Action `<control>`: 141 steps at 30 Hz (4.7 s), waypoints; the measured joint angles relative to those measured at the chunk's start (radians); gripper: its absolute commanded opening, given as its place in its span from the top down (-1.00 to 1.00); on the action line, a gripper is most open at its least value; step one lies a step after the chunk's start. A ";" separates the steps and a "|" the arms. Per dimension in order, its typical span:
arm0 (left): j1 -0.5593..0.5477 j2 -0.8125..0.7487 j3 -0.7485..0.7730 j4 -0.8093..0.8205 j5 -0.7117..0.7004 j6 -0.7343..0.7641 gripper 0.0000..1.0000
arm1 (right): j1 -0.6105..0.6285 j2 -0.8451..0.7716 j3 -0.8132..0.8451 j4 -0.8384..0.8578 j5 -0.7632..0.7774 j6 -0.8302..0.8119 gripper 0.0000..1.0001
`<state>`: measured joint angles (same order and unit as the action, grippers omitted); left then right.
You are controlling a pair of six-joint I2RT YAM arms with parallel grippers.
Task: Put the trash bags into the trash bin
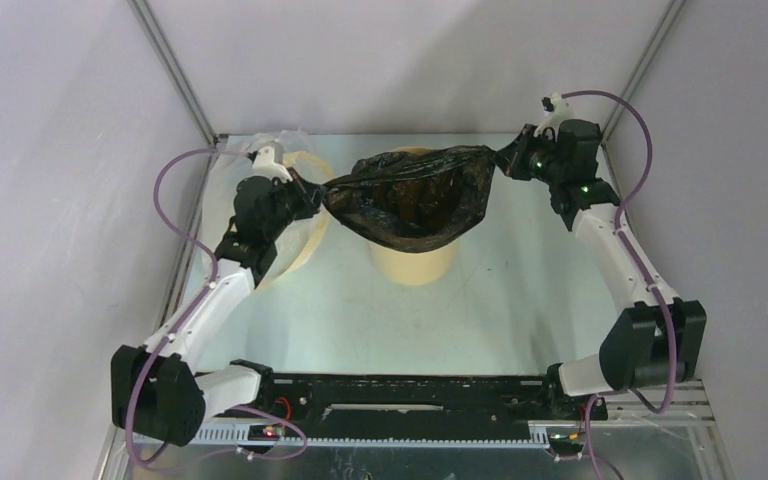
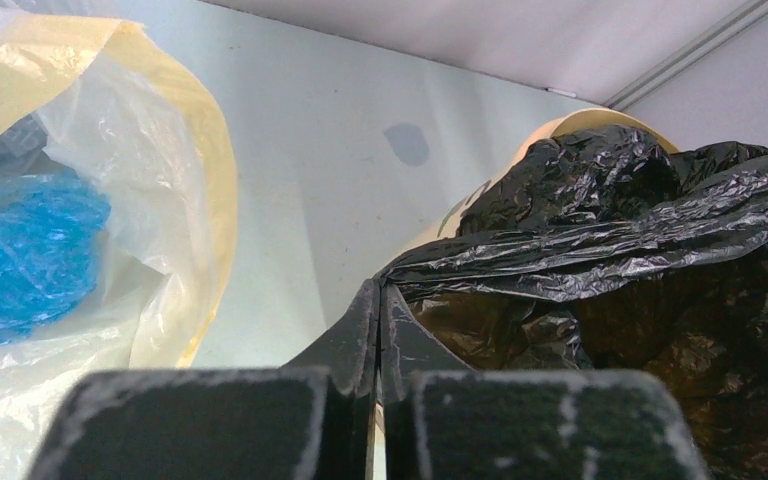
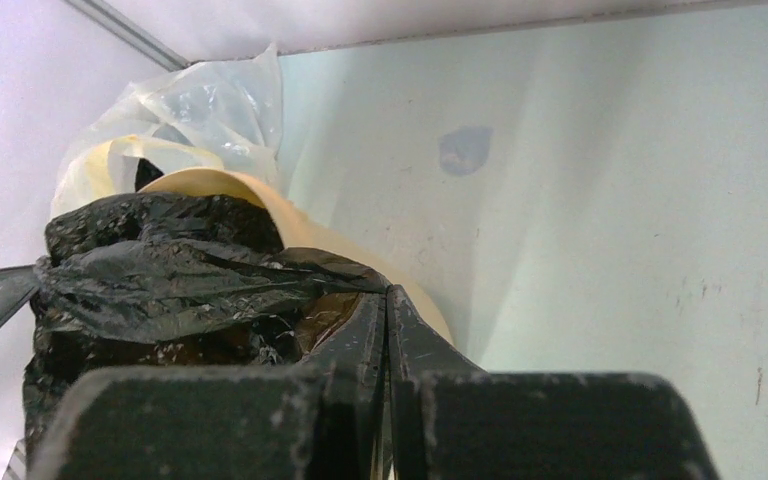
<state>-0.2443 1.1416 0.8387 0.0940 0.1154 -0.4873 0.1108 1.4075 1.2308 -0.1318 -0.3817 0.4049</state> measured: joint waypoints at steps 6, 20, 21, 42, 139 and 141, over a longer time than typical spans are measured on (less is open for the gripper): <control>0.000 0.069 0.039 0.002 0.013 0.000 0.87 | -0.004 0.106 0.060 -0.015 0.005 0.011 1.00; 0.000 0.270 0.161 -0.006 0.099 -0.002 0.70 | 0.032 0.302 0.131 -0.134 -0.040 0.016 1.00; 0.000 0.286 0.174 -0.006 0.109 -0.002 0.69 | 0.042 0.302 0.131 -0.137 -0.041 0.018 1.00; 0.002 0.452 0.286 0.030 0.414 -0.019 0.34 | 0.215 0.009 -0.155 -0.113 0.116 0.082 0.39; -0.142 0.052 0.185 -0.353 0.010 0.026 -0.31 | 0.156 0.711 0.609 -0.252 -0.230 -0.082 0.05; -0.142 0.035 0.185 -0.360 0.006 0.024 -0.43 | 0.146 0.673 0.599 -0.266 -0.202 -0.084 -0.15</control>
<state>-0.3862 1.1763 1.0233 -0.2665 0.1215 -0.4629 0.2569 2.0804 1.8301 -0.3981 -0.5835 0.3210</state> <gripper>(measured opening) 0.643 0.443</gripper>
